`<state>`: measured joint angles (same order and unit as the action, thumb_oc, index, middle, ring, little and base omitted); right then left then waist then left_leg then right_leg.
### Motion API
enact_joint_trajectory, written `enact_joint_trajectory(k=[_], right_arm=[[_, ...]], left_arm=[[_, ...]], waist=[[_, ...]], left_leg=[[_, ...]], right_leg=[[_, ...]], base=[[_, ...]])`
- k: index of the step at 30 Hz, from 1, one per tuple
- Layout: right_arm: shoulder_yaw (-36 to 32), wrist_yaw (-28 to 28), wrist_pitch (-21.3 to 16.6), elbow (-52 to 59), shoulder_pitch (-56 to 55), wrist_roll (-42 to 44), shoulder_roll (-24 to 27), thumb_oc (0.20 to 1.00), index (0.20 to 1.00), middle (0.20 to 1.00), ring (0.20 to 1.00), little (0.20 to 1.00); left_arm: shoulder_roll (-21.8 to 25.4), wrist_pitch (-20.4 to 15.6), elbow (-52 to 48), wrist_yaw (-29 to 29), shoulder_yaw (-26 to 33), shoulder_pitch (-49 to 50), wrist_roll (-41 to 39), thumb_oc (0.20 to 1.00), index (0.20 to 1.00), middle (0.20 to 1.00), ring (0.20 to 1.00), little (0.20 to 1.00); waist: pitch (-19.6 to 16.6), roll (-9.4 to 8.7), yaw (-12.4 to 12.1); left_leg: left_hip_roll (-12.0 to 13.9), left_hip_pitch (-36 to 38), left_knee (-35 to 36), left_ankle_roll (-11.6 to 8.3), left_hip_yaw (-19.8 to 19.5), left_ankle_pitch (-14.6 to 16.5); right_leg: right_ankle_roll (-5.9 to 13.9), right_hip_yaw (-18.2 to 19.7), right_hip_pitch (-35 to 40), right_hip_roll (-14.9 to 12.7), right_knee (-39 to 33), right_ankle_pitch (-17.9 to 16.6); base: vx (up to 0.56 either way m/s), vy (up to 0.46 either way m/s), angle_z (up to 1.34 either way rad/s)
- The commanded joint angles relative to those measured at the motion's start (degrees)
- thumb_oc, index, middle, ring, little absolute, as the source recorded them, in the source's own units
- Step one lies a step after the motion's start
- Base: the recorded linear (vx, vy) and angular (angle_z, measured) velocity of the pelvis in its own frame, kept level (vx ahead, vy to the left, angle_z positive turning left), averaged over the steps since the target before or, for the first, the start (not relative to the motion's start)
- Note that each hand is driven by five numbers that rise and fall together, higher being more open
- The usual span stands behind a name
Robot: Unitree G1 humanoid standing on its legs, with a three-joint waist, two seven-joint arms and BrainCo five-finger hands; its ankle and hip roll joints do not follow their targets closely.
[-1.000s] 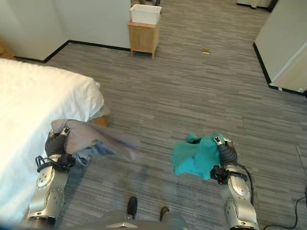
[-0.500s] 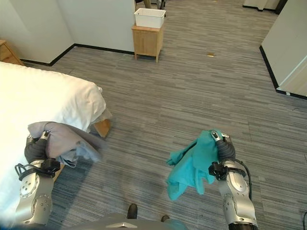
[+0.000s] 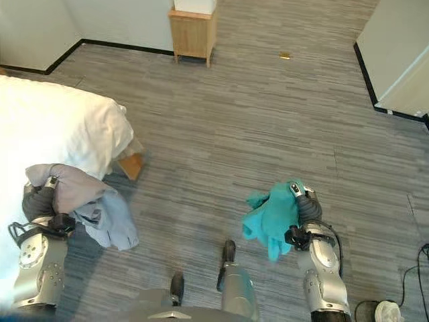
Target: Pick up bed clothes into laundry basket.
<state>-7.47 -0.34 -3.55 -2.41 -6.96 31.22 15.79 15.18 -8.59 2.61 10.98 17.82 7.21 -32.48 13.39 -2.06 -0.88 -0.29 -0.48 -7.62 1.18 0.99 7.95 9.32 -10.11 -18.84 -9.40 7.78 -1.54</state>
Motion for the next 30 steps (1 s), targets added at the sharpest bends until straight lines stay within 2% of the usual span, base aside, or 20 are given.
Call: enact_joint_trajectory(k=[1,3,5,6,7,8,9,10,13,14,15,17,18,20,21,25,26,27,28,30], right_arm=[[-0.75,0.33,-4.41,5.20,3.36,-1.82,2.81,0.200,0.200,0.200,0.200,0.200],[-0.26,1.11,-4.33,4.56,3.23,-1.12,2.94,0.200,0.200,0.200,0.200,0.200],[0.21,0.96,-4.25,3.27,3.97,-0.32,3.92,0.200,0.200,0.200,0.200,0.200],[0.54,0.95,-4.28,3.18,4.17,0.26,4.29,0.200,0.200,0.200,0.200,0.200],[0.70,1.22,-4.55,2.97,4.41,1.16,4.88,0.200,0.200,0.200,0.200,0.200],[0.43,0.84,-4.32,2.81,4.13,1.42,5.80,0.200,0.200,0.200,0.200,0.200],[0.04,0.53,-4.71,2.97,3.97,1.81,6.27,0.200,0.200,0.200,0.200,0.200],[-0.67,-0.48,-4.79,2.55,4.08,1.74,6.74,0.200,0.200,0.200,0.200,0.200],[-2.17,-2.15,-5.36,3.21,3.69,2.79,6.59,0.200,0.200,0.200,0.200,0.200],[-2.60,-2.48,-5.98,3.50,3.43,3.05,5.98,0.200,0.200,0.200,0.200,0.200],[-2.68,-2.60,-5.94,3.36,3.11,2.67,5.84,0.200,0.200,0.200,0.200,0.200],[-2.06,-2.47,-6.03,2.69,2.94,1.72,5.65,0.200,0.200,0.200,0.200,0.200],[-2.10,-2.46,-6.06,2.68,2.90,1.71,5.67,0.200,0.200,0.200,0.200,0.200],[-1.36,-1.79,-5.94,2.41,2.65,1.25,5.80,0.200,0.200,0.200,0.200,0.200],[-1.20,-1.38,-5.83,2.09,2.69,0.96,6.08,0.200,0.200,0.200,0.200,0.200],[0.17,-0.23,-4.24,1.95,3.26,-0.41,5.82,0.200,0.200,0.200,0.200,0.200],[0.90,0.78,-3.89,2.48,3.63,-1.39,4.89,0.200,0.200,0.200,0.200,0.200],[1.69,1.20,-4.13,2.70,4.05,-1.75,3.66,0.200,0.200,0.200,0.200,0.200],[2.41,0.58,-4.21,2.66,4.95,-1.74,3.25,0.200,0.200,0.200,0.200,0.200],[2.40,0.56,-4.22,2.62,5.08,-1.76,3.23,0.200,0.200,0.200,0.200,0.200]], left_arm=[[5.56,-4.55,-7.35,-1.11,2.60,-2.77,2.42,0.200,0.200,0.200,0.200,0.200],[4.59,-4.56,-7.96,-1.85,2.54,-2.10,2.16,0.200,0.200,0.200,0.200,0.200],[3.82,-4.41,-7.77,-2.08,2.06,-2.37,1.38,0.200,0.200,0.200,0.200,0.200],[3.36,-4.57,-7.65,-2.17,1.83,-2.52,0.33,0.200,0.200,0.200,0.200,0.200],[2.87,-4.85,-7.53,-2.38,1.59,-3.04,-1.31,0.200,0.200,0.200,0.200,0.200],[2.88,-4.70,-7.73,-2.97,1.07,-3.12,-2.07,0.200,0.200,0.200,0.200,0.200],[2.86,-4.82,-8.09,-3.11,0.51,-3.41,-2.41,0.200,0.200,0.200,0.200,0.200],[2.92,-4.40,-8.21,-3.00,-0.03,-3.61,-2.25,0.200,0.200,0.200,0.200,0.200],[2.61,-4.46,-8.14,-2.43,-2.57,-5.80,-3.13,0.200,0.200,0.200,0.200,0.200],[2.74,-4.39,-7.71,-3.26,-3.50,-5.97,-3.47,0.200,0.200,0.200,0.200,0.200],[2.89,-4.28,-7.49,-3.61,-4.22,-5.78,-3.46,0.200,0.200,0.200,0.200,0.200],[3.48,-3.86,-6.41,-4.18,-4.79,-5.64,-1.89,0.200,0.200,0.200,0.200,0.200],[3.45,-3.89,-6.38,-4.18,-4.85,-5.66,-1.87,0.200,0.200,0.200,0.200,0.200],[3.59,-3.78,-6.01,-4.70,-5.45,-5.80,-1.11,0.200,0.200,0.200,0.200,0.200],[3.40,-3.82,-6.20,-4.98,-5.45,-5.58,-0.67,0.200,0.200,0.200,0.200,0.200],[3.91,-3.20,-6.54,-5.60,-5.11,-4.17,0.59,0.200,0.200,0.200,0.200,0.200],[4.38,-2.83,-7.43,-6.09,-5.11,-3.45,1.77,0.200,0.200,0.200,0.200,0.200],[5.04,-2.06,-7.73,-6.89,-5.76,-3.01,2.47,0.200,0.200,0.200,0.200,0.200],[5.74,-1.76,-7.66,-6.38,-6.19,-3.23,2.94,0.200,0.200,0.200,0.200,0.200],[5.77,-1.75,-7.63,-6.36,-6.17,-3.35,2.94,0.200,0.200,0.200,0.200,0.200]], waist=[[-2.21,0.99,2.70],[-4.32,1.22,2.69],[-5.29,2.74,2.88],[-5.09,2.49,2.75],[-4.65,1.07,2.92],[-3.76,0.31,2.24],[-2.47,-0.89,1.55],[-1.28,-1.52,0.47],[0.19,-1.91,-1.56],[0.11,-1.31,-2.77],[-0.35,-1.39,-3.49],[-1.07,0.03,-5.46],[-1.02,-0.17,-5.60],[-1.96,0.81,-6.31],[-2.90,0.58,-6.43],[-5.49,-0.16,-7.90],[-7.25,-1.28,-8.51],[-8.37,-4.03,-9.97],[-7.56,-4.35,-10.52],[-7.70,-4.20,-11.05]], left_leg=[[3.49,18.49,12.62,-2.12,-4.98,0.98],[5.96,20.04,10.15,-3.55,-4.57,-0.87],[8.54,18.13,-2.73,-5.41,-3.75,-6.59],[8.96,15.60,-11.51,-5.71,-2.92,-10.21],[9.10,11.88,-23.98,-6.37,-1.81,-14.70],[9.08,7.81,-31.41,-6.48,-0.18,-16.32],[8.89,4.05,-40.11,-6.51,0.35,-16.80],[7.77,-1.24,-43.16,-6.02,0.58,-15.41],[6.52,-13.24,-39.26,-4.74,3.45,-12.31],[6.35,-17.51,-30.94,-4.80,4.70,-13.00],[5.74,-18.00,-25.12,-4.76,5.69,-14.21],[3.52,-18.71,-6.90,-4.38,5.18,-17.24],[3.23,-17.86,-5.14,-4.30,5.47,-18.37],[2.58,-18.83,6.76,-4.82,5.39,-20.44],[1.89,-18.42,11.00,-5.05,6.35,-21.71],[2.14,-17.91,10.04,-5.38,7.13,-23.95],[1.63,-16.21,9.18,-3.56,6.95,-23.80],[0.06,-15.69,5.78,-0.81,8.04,-20.69],[-0.07,-14.85,3.39,1.12,8.86,-17.76],[0.36,-15.24,3.05,1.22,9.32,-17.61]], right_leg=[[1.17,-1.76,0.55,1.98,-11.29,-14.03],[-0.60,-3.73,3.22,2.48,-9.29,-14.25],[-3.32,-5.33,5.69,4.57,-6.35,-11.34],[-4.61,-5.87,7.69,4.74,-6.18,-10.08],[-6.71,-7.00,10.00,4.32,-6.37,-8.86],[-8.34,-6.80,13.12,5.09,-6.93,-6.86],[-9.93,-6.54,15.60,5.37,-7.49,-5.25],[-10.63,-5.95,17.86,5.72,-8.06,-3.88],[-10.27,-4.56,23.32,6.27,-9.43,-1.43],[-9.49,-3.71,26.20,6.46,-10.46,-0.33],[-9.02,-3.07,27.16,6.18,-11.25,0.35],[-8.27,-1.08,30.64,7.68,-12.74,2.36],[-8.24,-1.00,30.61,7.39,-12.74,2.18],[-7.61,0.30,33.16,8.62,-12.78,4.40],[-7.23,0.63,34.93,8.12,-12.78,5.57],[-6.59,3.56,39.24,7.08,-12.78,6.84],[-5.27,3.96,40.23,5.47,-11.72,6.23],[-2.77,4.06,37.83,1.90,0.80,0.50],[-1.10,4.20,34.33,0.12,12.39,-7.45],[-1.03,4.89,33.63,0.25,12.76,-7.55]], base=[[0.66,-0.221,0.12],[0.65,-0.228,0.24],[0.54,-0.240,-0.18],[0.52,-0.388,-0.17],[0.49,-0.439,-0.13],[0.48,-0.489,-0.14],[0.42,-0.405,-0.09],[0.37,-0.329,-0.11],[0.48,-0.137,-0.12],[0.68,-0.014,-0.30],[0.75,0.059,-0.34],[0.58,0.104,-0.42],[0.47,0.080,-0.59],[0.54,0.075,-0.47],[0.66,0.084,-0.39],[0.59,0.112,-0.33],[0.69,0.256,-0.65],[0.83,0.360,-1.07],[0.48,0.250,-0.89],[0.22,0.179,-0.13]])
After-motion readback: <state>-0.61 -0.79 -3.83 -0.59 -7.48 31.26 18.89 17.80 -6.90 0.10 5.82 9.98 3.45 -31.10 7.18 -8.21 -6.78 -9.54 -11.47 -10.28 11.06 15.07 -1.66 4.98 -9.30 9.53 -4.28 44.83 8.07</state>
